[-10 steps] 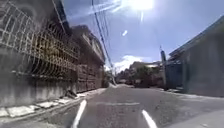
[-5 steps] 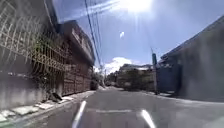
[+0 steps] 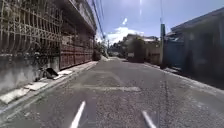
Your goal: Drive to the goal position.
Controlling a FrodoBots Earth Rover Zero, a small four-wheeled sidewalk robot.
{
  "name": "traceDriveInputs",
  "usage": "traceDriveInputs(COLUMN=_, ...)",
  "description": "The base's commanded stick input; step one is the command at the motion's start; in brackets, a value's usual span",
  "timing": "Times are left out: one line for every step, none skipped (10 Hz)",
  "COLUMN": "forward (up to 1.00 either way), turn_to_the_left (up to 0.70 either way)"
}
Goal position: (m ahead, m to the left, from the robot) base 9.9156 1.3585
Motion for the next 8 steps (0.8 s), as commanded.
traceDriveInputs(forward=0.7, turn_to_the_left=0.0)
traceDriveInputs(forward=0.7, turn_to_the_left=0.0)
traceDriveInputs(forward=0.7, turn_to_the_left=0.02)
traceDriveInputs(forward=0.7, turn_to_the_left=0.03)
traceDriveInputs(forward=0.7, turn_to_the_left=-0.19)
traceDriveInputs(forward=0.7, turn_to_the_left=-0.35)
traceDriveInputs(forward=0.7, turn_to_the_left=-0.35)
traceDriveInputs(forward=0.7, turn_to_the_left=-0.35)
